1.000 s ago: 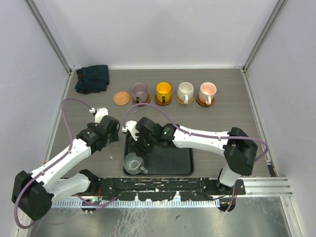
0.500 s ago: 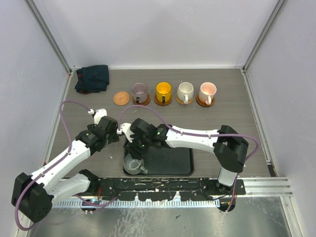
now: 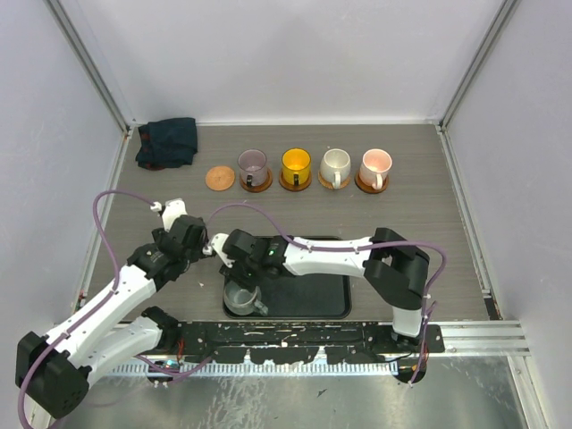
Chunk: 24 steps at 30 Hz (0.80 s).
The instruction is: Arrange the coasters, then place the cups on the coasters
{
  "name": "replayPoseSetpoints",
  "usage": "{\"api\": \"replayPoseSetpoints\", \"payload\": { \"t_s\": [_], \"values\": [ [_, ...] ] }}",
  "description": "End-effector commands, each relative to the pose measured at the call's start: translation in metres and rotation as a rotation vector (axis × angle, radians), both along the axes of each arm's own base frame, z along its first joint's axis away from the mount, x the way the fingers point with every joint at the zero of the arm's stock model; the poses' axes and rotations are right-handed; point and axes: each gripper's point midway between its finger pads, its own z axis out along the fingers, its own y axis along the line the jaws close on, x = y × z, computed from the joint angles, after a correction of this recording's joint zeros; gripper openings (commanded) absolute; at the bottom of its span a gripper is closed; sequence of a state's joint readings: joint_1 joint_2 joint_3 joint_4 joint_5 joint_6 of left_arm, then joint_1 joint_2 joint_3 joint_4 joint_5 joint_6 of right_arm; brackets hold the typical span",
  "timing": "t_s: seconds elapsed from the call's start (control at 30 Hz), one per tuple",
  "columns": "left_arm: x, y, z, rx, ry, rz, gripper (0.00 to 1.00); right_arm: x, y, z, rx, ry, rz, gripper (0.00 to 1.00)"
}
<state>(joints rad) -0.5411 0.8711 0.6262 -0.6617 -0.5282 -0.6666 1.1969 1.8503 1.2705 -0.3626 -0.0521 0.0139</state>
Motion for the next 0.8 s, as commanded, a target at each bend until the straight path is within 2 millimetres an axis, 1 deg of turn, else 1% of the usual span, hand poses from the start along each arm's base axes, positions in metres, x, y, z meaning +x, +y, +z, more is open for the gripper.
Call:
{"api": "replayPoseSetpoints", "payload": {
  "t_s": [0.0,0.07,0.1,0.2,0.37,0.43,0.5,0.67,0.77],
  "values": [
    [0.009,-0.002,0.007,-0.023,-0.049,0.023,0.76,0.025,0.008,0.026,0.015,-0.146,-0.135,0.32],
    [0.010,-0.004,0.007,-0.029,-0.049,0.016,0.76,0.036,-0.002,0.029,-0.018,-0.205,-0.209,0.21],
    [0.011,-0.005,0.007,-0.031,-0.050,0.013,0.76,0.039,-0.005,0.031,-0.025,-0.221,-0.237,0.20],
    [0.014,-0.009,0.007,-0.036,-0.046,0.000,0.76,0.049,-0.015,0.040,-0.032,-0.258,-0.337,0.19],
    [0.017,-0.016,0.005,-0.048,-0.035,-0.030,0.76,0.068,-0.033,0.055,-0.017,-0.322,-0.561,0.20],
    [0.018,-0.019,0.005,-0.052,-0.035,-0.041,0.76,0.075,-0.043,0.061,-0.014,-0.357,-0.653,0.22],
    [0.020,-0.023,0.006,-0.060,-0.038,-0.060,0.76,0.081,-0.049,0.065,-0.012,-0.382,-0.730,0.27],
    [0.021,-0.028,0.008,-0.070,-0.042,-0.097,0.76,0.092,-0.059,0.063,-0.042,-0.388,-0.835,0.39],
    [0.020,-0.029,0.010,-0.068,-0.048,-0.112,0.76,0.096,-0.064,0.061,-0.032,-0.354,-0.873,0.41]
  ]
}}
